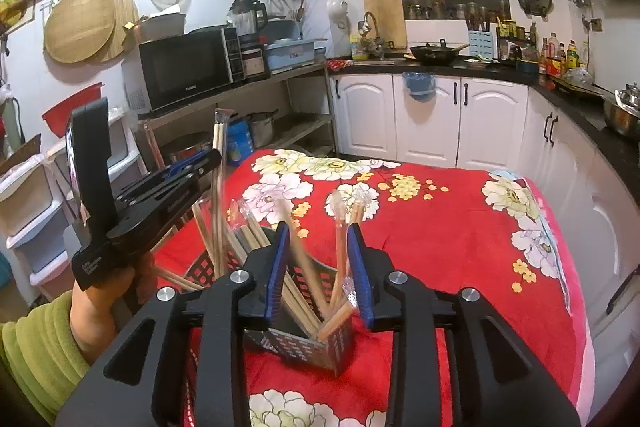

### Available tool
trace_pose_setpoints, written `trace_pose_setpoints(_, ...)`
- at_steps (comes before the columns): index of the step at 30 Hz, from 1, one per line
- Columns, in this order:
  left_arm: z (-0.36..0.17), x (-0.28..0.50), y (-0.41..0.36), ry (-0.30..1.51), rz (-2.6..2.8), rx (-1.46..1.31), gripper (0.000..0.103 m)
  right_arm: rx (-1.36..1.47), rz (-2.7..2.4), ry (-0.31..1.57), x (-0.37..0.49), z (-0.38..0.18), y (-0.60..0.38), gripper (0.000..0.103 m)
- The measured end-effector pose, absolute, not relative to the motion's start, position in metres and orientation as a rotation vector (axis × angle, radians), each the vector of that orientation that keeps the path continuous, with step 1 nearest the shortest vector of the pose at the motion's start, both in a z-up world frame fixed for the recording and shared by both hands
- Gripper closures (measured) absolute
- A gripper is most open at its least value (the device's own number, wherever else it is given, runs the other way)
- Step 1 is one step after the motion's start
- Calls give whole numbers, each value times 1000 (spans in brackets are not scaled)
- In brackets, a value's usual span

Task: Organize utensils
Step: 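Open both tools to release the chopsticks and pull back from the caddy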

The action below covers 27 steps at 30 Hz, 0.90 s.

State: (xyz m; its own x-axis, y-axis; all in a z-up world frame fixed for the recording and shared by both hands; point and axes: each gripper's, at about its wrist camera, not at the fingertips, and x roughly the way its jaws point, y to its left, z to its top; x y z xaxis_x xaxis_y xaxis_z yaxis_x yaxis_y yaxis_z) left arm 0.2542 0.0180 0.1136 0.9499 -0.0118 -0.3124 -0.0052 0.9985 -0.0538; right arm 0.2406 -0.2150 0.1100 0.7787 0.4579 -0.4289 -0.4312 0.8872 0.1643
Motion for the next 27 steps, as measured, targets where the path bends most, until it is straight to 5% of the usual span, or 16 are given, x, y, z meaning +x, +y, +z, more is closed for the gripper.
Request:
trace_pose_setpoints(15, 111, 213, 24, 340, -1, -51, 90, 52, 491, 446, 195, 117, -218, 61)
trace_pose_setpoints(27, 94, 159, 28, 432, -55, -55, 54, 37, 504, 442, 158, 108, -215, 51)
